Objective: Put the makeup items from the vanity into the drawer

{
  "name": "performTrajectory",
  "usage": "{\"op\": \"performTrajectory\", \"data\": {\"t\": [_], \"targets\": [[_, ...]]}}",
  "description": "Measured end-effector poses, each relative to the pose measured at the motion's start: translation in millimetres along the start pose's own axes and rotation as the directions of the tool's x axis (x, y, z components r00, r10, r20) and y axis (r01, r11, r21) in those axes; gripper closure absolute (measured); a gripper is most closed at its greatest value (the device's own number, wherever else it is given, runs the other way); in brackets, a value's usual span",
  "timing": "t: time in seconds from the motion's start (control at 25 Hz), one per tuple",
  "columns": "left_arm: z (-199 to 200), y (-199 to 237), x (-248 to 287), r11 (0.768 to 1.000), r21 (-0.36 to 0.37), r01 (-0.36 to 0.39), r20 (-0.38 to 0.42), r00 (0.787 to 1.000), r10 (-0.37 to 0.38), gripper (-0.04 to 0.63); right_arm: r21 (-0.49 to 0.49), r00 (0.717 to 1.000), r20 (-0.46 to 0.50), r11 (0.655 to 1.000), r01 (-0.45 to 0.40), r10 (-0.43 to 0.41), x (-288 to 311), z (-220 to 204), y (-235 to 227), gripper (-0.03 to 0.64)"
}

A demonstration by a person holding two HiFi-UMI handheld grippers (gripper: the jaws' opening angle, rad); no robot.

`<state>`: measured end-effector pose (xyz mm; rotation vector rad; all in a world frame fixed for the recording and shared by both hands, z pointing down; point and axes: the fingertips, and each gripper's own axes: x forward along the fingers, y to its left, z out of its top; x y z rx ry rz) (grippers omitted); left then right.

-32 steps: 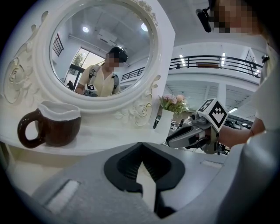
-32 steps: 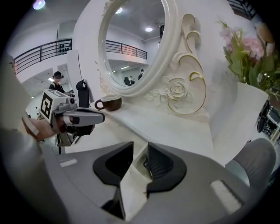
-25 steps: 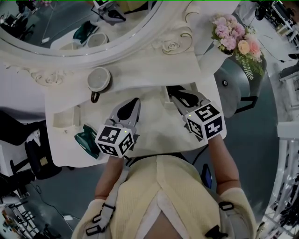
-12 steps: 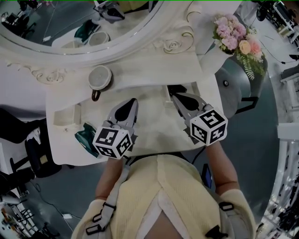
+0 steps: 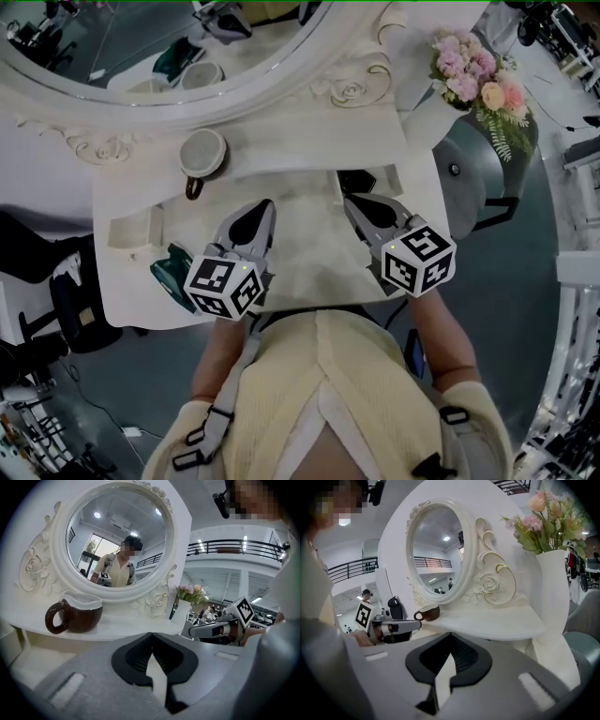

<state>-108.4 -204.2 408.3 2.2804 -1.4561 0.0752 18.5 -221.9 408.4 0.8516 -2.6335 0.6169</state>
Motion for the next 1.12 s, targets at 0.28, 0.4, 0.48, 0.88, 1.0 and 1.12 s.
{"op": "performTrajectory", "data": {"t": [0.28, 0.4, 0.48, 0.88, 1.0, 1.12], "targets": [[-0.3, 2.2, -3.8, 1.0, -0.006, -0.013, 0.005, 1.0, 0.013, 0.6, 0.004, 1.0, 0.008, 1.0, -0.02, 0.02, 0.2, 0.1, 5.8, 0.618], [0.4, 3.7, -5.5, 1.0, -0.009, -0.018, 0.008, 1.0, 0.019, 0.6, 0.007, 1.0, 0.011, 1.0, -0.027, 0.027, 1.8, 0.2, 8.6, 0.617], [0.6, 3.8, -6.1, 1.0, -0.01, -0.02, 0.007, 1.0, 0.02, 0.6, 0.008, 0.999, 0.01, 0.999, -0.034, 0.034, 3.3, -0.2, 11.1, 0.617], [-1.4, 6.6, -11.5, 1.0, -0.013, -0.028, -0.008, 1.0, 0.027, 0.6, 0.085, 0.994, 0.027, 0.991, -0.107, 0.105, 10.5, 2.6, 21.3, 0.617], [-1.5, 7.0, -12.0, 1.0, -0.009, -0.025, -0.01, 1.0, 0.025, 0.6, 0.092, 0.993, 0.031, 0.989, -0.114, 0.112, 12.8, 2.9, 22.9, 0.617], [-1.7, 7.5, -12.6, 1.0, -0.007, -0.023, -0.012, 1.0, 0.023, 0.6, 0.088, 0.993, 0.028, 0.989, -0.118, 0.116, 15.5, 1.2, 25.1, 0.617]]}}
